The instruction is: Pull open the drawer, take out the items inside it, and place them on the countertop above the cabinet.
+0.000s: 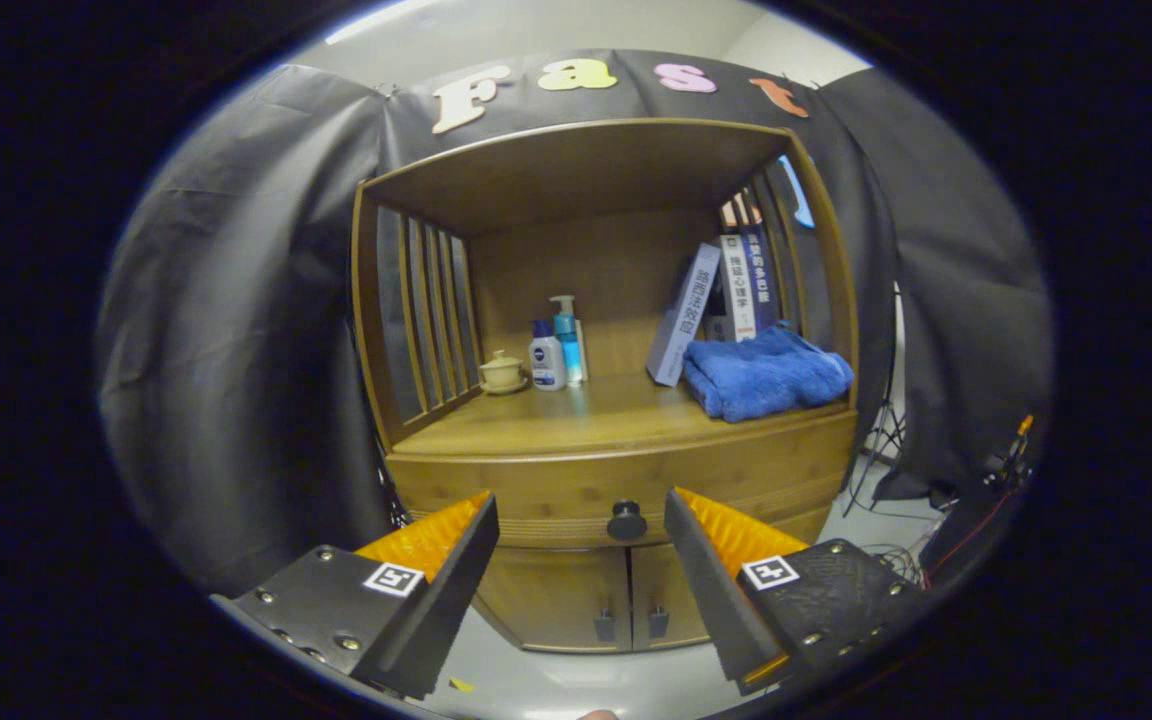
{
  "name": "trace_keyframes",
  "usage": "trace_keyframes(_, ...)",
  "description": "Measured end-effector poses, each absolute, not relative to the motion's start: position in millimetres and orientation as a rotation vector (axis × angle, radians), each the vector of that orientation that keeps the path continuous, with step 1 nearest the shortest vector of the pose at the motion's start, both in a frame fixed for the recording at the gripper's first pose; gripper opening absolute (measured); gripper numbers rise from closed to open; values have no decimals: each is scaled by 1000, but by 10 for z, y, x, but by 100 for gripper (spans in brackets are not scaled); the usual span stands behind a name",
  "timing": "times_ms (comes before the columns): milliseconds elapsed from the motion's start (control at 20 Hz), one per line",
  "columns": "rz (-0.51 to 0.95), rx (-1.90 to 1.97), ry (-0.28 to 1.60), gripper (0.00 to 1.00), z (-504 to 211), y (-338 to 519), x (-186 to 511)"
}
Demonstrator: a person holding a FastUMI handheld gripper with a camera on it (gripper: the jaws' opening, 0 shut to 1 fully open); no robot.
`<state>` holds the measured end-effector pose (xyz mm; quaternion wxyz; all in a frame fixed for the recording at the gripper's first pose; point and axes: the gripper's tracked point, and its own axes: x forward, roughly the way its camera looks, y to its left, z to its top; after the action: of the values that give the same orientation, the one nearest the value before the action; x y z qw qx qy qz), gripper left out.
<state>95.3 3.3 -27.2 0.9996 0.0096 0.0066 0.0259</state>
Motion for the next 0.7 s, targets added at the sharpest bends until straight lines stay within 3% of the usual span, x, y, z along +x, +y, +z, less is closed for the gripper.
trace_keyframes(400, 39, 96, 101, 100, -667, -391, 1964)
trace_keyframes(700, 5, 42, 150, 100, -1102, -520, 2283)
